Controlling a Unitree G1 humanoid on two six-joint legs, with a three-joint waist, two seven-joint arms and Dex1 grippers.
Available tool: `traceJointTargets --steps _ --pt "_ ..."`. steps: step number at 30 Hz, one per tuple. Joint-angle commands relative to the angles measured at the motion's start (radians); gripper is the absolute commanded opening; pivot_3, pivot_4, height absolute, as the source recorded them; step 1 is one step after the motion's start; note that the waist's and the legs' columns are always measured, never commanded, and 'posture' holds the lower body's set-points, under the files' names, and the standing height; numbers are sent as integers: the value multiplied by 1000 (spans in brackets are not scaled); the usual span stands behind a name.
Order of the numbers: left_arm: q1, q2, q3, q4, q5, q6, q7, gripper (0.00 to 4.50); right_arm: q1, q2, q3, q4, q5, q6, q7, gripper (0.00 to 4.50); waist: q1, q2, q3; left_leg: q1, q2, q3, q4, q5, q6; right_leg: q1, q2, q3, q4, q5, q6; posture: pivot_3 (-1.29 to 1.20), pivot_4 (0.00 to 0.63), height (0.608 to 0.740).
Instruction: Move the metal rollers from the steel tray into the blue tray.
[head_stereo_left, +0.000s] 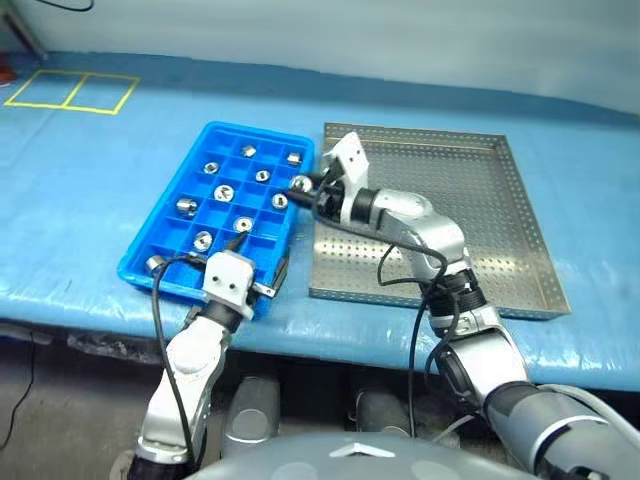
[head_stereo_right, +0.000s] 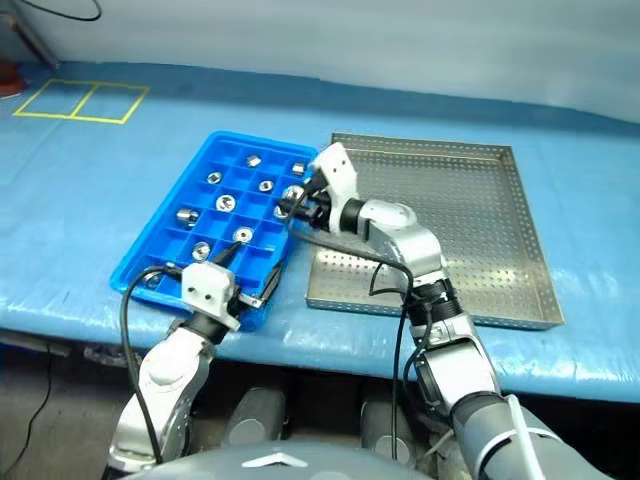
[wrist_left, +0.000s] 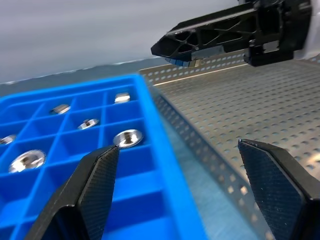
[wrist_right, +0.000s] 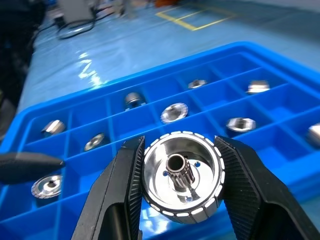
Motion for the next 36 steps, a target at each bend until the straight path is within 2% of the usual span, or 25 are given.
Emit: traceJointTargets --steps 1,12,16,20,24,30,36 --pt "30 -16 -2 -80 19 -11 35 4184 -33 -24 52 20 -20 12 82 1848 35 -1 0 -1 0 0 0 0 0 -1 0 0 0 0 0 543 150 740" --pt "21 -19 -11 -72 38 -6 44 4184 -41 -75 108 35 -45 76 182 1848 175 -1 0 -5 1 1 0 -1 -3 -7 1 -1 0 -1 -1 528 150 740" --pt "-4 -19 -23 -61 35 -1 32 4184 -4 -117 159 3 -85 90 195 3203 217 -1 0 -8 1 1 0 -2 -5 -10 1 -2 0 -2 -2 504 150 740" --pt "-21 -10 -23 -55 32 5 21 4184 16 -128 131 -11 -96 83 161 4486 239 -2 -1 -11 2 2 1 -2 -6 -14 1 -2 1 -1 -2 478 150 740" --pt "-45 -6 -16 -45 23 8 9 4184 31 -120 76 -35 -72 87 127 4486 246 -2 -1 -12 3 2 1 0 -9 -17 2 -3 3 -1 -3 445 150 740" --pt "-81 -2 -27 -22 23 11 -8 4184 46 -210 213 -36 -260 53 64 4486 246 -2 -4 -15 2 3 4 1 -10 -18 0 -3 1 1 -1 419 150 740" --pt "-97 -6 -33 -11 24 11 -17 4184 23 -262 259 -1 -360 68 22 4486 253 -1 -12 -13 2 3 4 1 -10 -18 0 -4 0 1 -1 403 150 740"
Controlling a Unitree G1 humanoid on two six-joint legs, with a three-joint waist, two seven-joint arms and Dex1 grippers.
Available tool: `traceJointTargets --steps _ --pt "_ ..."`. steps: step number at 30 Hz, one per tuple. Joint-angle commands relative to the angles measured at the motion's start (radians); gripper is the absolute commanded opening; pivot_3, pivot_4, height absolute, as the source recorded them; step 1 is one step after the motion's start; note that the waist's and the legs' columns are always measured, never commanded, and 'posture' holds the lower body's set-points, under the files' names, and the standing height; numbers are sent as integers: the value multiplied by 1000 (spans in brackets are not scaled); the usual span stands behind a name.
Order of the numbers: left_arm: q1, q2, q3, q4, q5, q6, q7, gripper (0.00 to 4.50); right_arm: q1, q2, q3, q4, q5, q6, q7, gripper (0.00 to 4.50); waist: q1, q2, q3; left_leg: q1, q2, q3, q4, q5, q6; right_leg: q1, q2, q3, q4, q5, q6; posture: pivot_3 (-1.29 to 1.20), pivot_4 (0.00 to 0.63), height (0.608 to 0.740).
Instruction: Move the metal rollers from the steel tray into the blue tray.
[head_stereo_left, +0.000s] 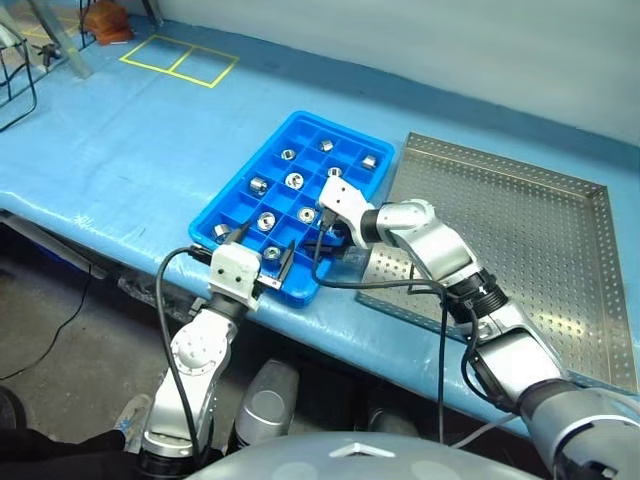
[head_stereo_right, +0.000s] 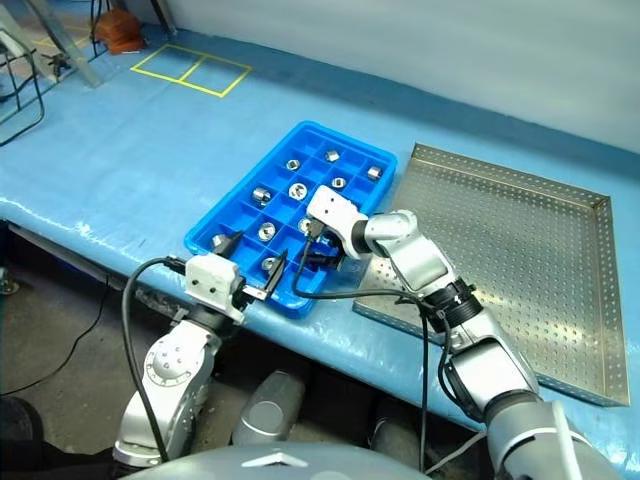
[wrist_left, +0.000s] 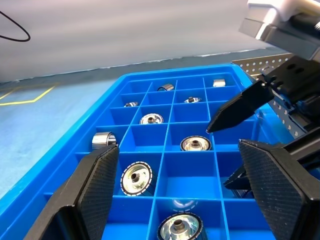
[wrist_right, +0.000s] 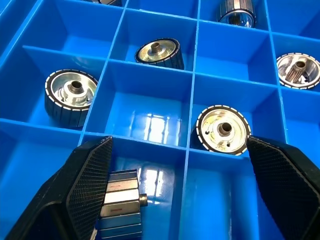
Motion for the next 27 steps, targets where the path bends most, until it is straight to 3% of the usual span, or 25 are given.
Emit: traceJointTargets --steps 1,9,12,16,21,24,27 --pt "-12 -1 -7 -9 -5 -7 -7 4184 22 -74 42 62 -104 36 -29 4486 3 1 -3 0 0 0 1 0 0 0 0 0 0 0 0 404 150 740" --pt "-20 -2 -5 0 -6 -8 -16 4184 39 -166 60 36 -112 74 34 4486 36 0 -5 -3 -5 1 7 -1 3 1 -8 -3 -2 0 1 391 150 740" --pt "-27 -2 -8 7 -8 -8 -21 4184 68 -127 -52 -28 -4 52 46 4486 49 -2 -5 -3 -9 1 7 -1 5 1 -13 -6 -2 1 2 370 150 740" --pt "-52 -3 -16 21 -11 -8 -34 4184 97 13 -284 -148 260 89 62 4486 42 -2 -5 -7 -8 1 7 -2 7 0 -13 -7 -2 2 5 336 150 740" --pt "-95 -25 3 52 -77 -8 -65 4184 120 142 -492 -265 470 124 -35 4486 -1 2 -3 -13 -2 -1 7 -2 5 -3 -6 -8 -1 9 3 211 150 740" --pt "-150 -13 1 102 -97 -4 -105 4184 190 134 -511 -337 421 102 -141 4486 -40 2 -3 -13 -2 -3 7 -2 5 -2 -5 -9 -2 3 3 122 150 740" --pt "-201 -8 0 150 -118 -9 -139 4184 273 120 -539 -401 396 83 -229 4486 -114 1 -3 -12 -2 -2 9 -2 5 1 -7 -8 -3 3 3 40 150 740"
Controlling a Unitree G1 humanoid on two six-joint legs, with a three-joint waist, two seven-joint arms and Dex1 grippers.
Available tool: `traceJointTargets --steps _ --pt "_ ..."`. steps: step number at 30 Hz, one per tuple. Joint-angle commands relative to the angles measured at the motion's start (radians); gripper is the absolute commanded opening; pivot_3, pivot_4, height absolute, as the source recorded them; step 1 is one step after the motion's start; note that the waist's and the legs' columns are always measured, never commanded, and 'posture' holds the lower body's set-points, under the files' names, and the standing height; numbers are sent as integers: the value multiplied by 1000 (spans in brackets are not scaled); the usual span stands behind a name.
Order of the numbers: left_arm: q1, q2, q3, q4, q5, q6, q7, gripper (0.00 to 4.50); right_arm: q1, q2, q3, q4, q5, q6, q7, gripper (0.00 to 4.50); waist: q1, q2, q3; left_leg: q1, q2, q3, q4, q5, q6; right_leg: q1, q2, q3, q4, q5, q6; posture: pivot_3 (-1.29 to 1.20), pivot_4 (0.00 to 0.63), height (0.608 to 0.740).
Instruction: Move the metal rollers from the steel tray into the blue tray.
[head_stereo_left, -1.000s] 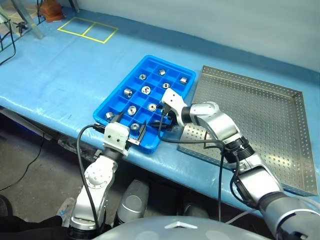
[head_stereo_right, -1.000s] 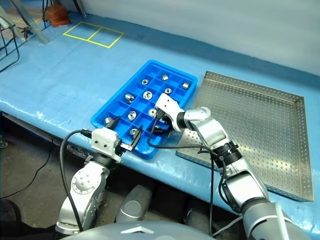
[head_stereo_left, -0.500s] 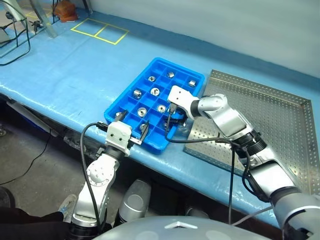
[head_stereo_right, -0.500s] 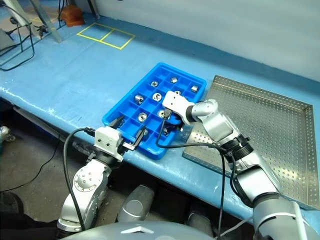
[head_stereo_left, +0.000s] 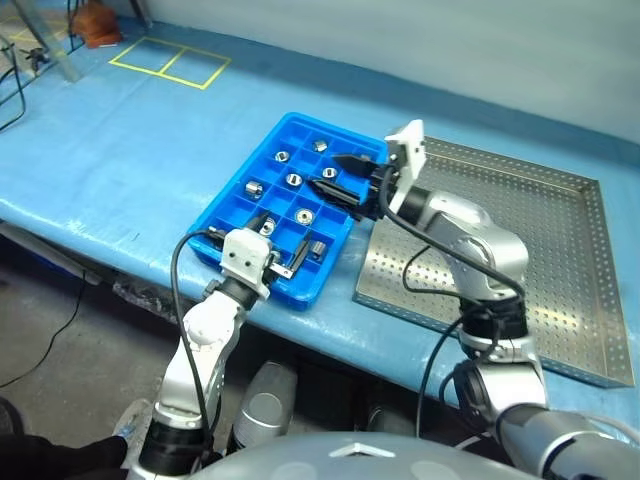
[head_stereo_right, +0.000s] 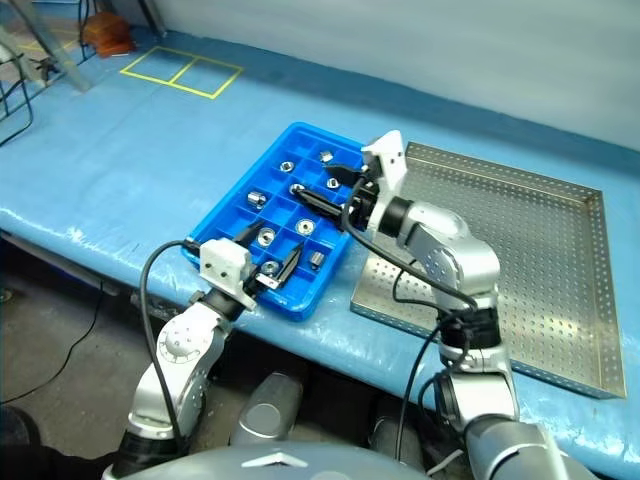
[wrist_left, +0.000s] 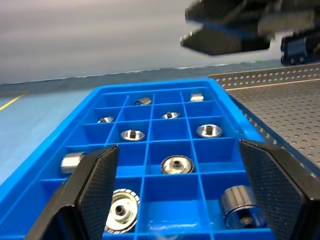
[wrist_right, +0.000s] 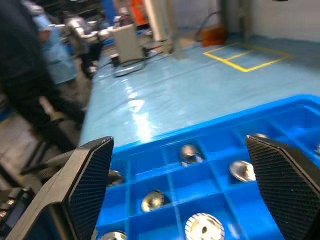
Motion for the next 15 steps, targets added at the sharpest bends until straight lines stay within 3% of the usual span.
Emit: traceJointTargets --steps 1,6,9,15 --pt "-61 3 -7 41 -31 -14 -46 4184 85 -24 -54 -95 -33 -37 -100 4486 -57 0 0 0 0 1 0 0 0 0 0 1 0 1 1 -7 150 740" --pt "-151 16 -22 139 -36 -34 -106 4184 259 -104 -25 -199 -140 -110 -173 4486 -227 1 0 2 -1 2 0 1 1 2 0 3 1 2 2 -84 150 740" --pt "-189 13 -23 184 -56 -43 -145 4342 331 -106 -46 -230 -131 -110 -201 4499 -316 1 0 15 1 2 -5 1 2 11 1 5 2 1 2 -128 150 740" --pt "-224 18 -1 250 -52 -70 -161 4342 423 -90 -67 -287 -94 -159 -200 4499 -414 0 1 27 2 2 -8 1 2 18 7 12 6 -2 -2 -170 150 740"
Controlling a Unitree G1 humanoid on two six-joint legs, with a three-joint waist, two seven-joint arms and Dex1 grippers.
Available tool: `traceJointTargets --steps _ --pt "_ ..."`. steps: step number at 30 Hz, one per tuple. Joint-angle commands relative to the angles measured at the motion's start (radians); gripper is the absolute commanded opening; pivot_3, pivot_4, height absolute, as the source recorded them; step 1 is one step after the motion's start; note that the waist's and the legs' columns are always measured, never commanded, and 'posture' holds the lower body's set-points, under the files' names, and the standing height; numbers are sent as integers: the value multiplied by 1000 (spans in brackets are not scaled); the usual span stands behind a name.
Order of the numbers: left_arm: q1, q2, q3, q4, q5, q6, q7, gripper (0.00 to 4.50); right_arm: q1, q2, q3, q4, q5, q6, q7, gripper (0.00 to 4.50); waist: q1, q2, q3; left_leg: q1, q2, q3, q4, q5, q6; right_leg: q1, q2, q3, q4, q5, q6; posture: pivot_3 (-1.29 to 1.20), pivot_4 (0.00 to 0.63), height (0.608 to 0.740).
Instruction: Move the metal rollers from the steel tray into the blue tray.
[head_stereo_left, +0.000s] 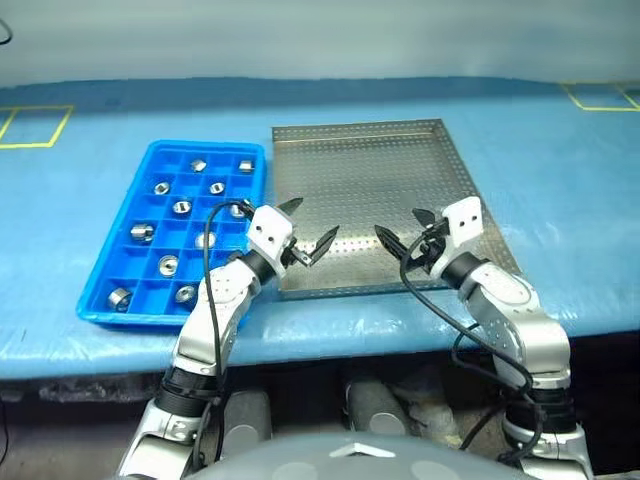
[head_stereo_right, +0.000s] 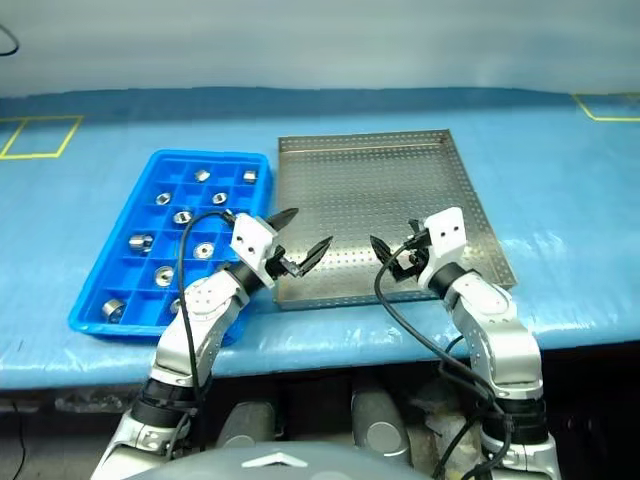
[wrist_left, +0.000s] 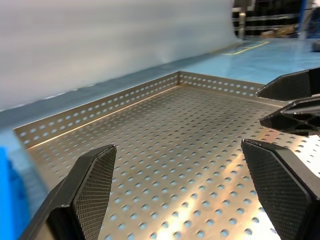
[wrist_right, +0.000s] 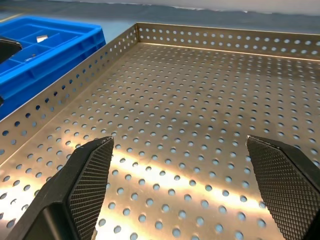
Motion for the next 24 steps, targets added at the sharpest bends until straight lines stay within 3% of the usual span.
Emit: traceJointTargets --steps 1,9,24 --pt "-20 5 18 18 -5 -38 -6 4342 10 5 -29 -70 29 -43 -8 4499 -23 0 0 0 0 0 0 1 1 0 0 1 0 0 0 -170 150 740" --pt "-19 14 25 24 -7 -54 -6 4342 28 3 -33 -65 42 -71 -14 4499 -52 -1 1 1 -2 5 1 2 2 1 0 9 0 2 4 -157 150 740" --pt "-13 16 13 20 10 -62 2 4342 8 11 -6 -45 44 -79 -32 4499 -53 -2 1 0 -2 7 1 2 2 0 1 12 -1 3 5 -149 150 740"
